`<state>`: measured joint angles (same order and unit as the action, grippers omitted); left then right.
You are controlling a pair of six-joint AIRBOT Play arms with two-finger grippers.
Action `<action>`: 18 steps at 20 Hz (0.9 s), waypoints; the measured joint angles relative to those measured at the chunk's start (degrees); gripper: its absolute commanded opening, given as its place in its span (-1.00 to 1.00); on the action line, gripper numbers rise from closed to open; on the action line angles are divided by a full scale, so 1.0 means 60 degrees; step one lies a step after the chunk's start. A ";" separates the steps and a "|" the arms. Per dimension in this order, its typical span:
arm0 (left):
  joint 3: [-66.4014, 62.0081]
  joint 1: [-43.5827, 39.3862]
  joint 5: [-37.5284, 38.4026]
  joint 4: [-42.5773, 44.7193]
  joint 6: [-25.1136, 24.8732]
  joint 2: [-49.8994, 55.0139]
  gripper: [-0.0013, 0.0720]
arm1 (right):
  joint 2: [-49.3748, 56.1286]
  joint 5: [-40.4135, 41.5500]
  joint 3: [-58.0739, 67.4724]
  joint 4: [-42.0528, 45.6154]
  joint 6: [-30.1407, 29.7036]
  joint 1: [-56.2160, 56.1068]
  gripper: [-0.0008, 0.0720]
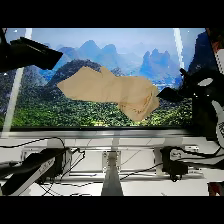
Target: Fold the clothes and pants, and hang the long-sleeved shirts on hangers.
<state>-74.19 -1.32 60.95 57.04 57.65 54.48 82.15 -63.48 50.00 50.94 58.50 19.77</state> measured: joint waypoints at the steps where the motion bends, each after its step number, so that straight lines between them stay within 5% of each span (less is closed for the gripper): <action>1: 0.0000 0.0000 0.0000 0.0026 0.0000 0.0135 0.83 | 0.0259 0.0102 -0.0018 -0.0313 -0.0175 0.0004 0.32; 4: 0.0000 0.0000 -0.0004 0.0055 0.0000 0.0663 0.83 | 0.0732 0.0058 -0.0040 -0.1064 -0.0750 0.0022 -0.43; 8: 0.0004 0.0000 -0.0007 0.0066 0.0000 0.1501 0.83 | 0.0943 -0.0674 0.0466 -0.1774 -0.1461 0.0025 -0.94; 13: 0.0000 0.0000 -0.0007 0.0069 0.0000 0.2313 0.83 | 0.0324 -0.1610 0.1989 -0.1832 -0.1821 0.0029 -0.94; 18: 0.0004 0.0000 0.0033 0.0069 0.0000 0.2539 0.83 | -0.1410 -0.1920 0.3632 0.0426 -0.1515 0.0036 -0.94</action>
<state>-74.17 -1.32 61.14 57.45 57.65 69.71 73.69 -75.00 71.79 53.49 49.41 19.99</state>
